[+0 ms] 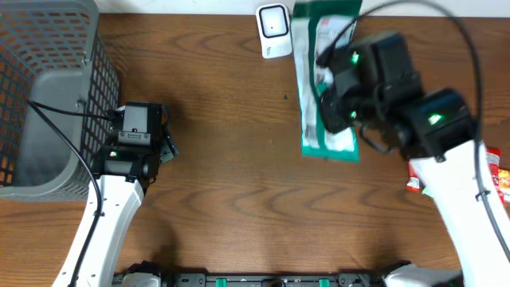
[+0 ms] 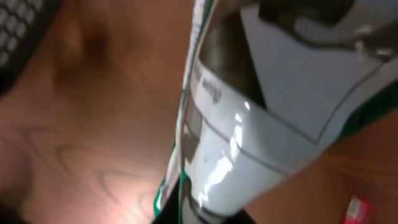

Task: Scan the item barcode
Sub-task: 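Raise the gloves pack to the scanner and hold its barcode against it, then carry the gloves pack down to the right side of the table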

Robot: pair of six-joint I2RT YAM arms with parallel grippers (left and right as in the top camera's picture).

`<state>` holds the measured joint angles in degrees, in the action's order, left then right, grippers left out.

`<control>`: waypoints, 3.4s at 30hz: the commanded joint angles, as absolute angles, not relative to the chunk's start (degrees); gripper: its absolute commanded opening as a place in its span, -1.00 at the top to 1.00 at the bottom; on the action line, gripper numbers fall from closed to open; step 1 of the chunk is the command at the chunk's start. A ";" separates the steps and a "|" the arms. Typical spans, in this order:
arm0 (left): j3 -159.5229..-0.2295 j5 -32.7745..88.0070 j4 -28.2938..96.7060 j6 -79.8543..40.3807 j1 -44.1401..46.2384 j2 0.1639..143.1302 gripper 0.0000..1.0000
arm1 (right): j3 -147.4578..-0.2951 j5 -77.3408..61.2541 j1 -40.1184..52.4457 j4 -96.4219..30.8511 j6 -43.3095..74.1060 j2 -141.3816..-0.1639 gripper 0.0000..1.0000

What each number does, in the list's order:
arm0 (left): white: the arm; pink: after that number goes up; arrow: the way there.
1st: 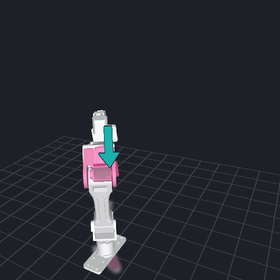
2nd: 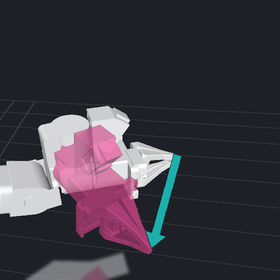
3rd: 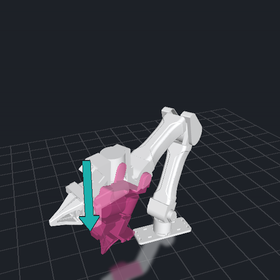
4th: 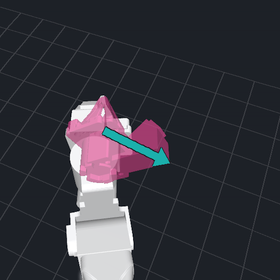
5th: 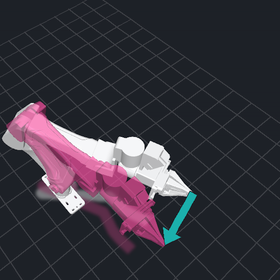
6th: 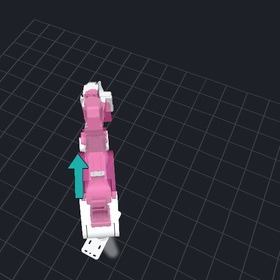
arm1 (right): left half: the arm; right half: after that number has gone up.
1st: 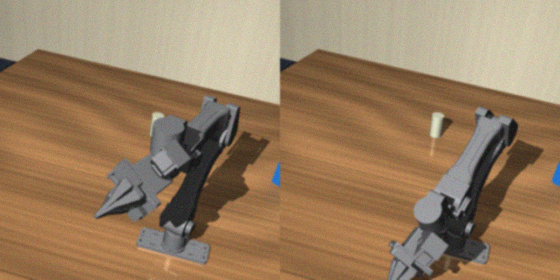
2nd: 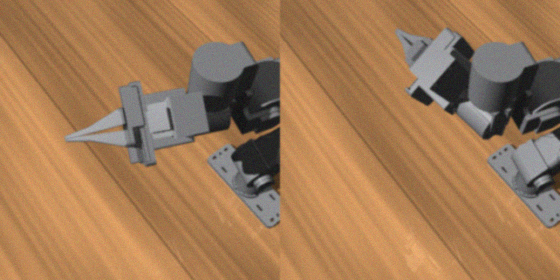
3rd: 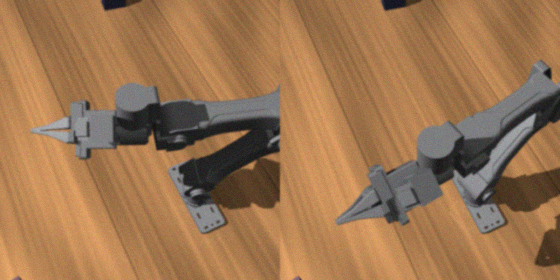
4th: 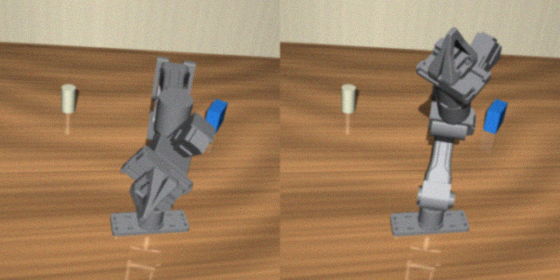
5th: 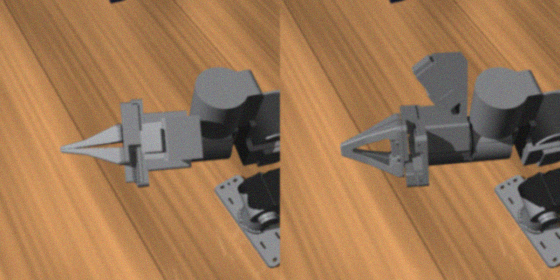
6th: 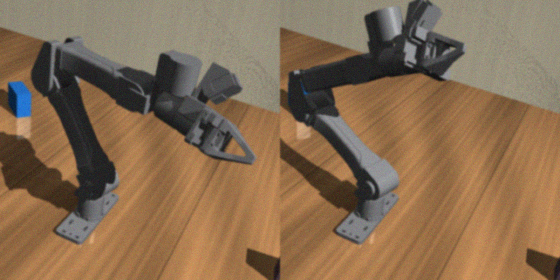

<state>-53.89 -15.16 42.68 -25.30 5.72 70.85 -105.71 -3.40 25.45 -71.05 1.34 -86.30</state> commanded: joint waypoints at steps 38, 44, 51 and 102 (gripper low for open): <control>-53.95 -15.49 42.85 -25.41 5.52 71.07 -0.71 | -139.59 31.57 30.94 -8.91 -65.23 -148.86 0.98; -53.95 -15.49 42.85 -25.41 5.52 71.07 -0.71 | -139.57 27.66 30.74 -8.29 -65.19 -152.81 0.95; -53.95 -15.49 42.83 -25.41 5.52 71.07 -0.71 | -139.46 24.91 31.29 -9.28 -59.59 -153.18 0.95; -53.95 -15.49 42.83 -25.41 5.52 71.07 -0.71 | -136.49 0.93 7.44 -93.82 -8.58 -113.67 0.97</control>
<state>-53.89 -15.18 42.68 -25.30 5.72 70.94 -138.78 8.67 11.14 -90.17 -14.09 -111.94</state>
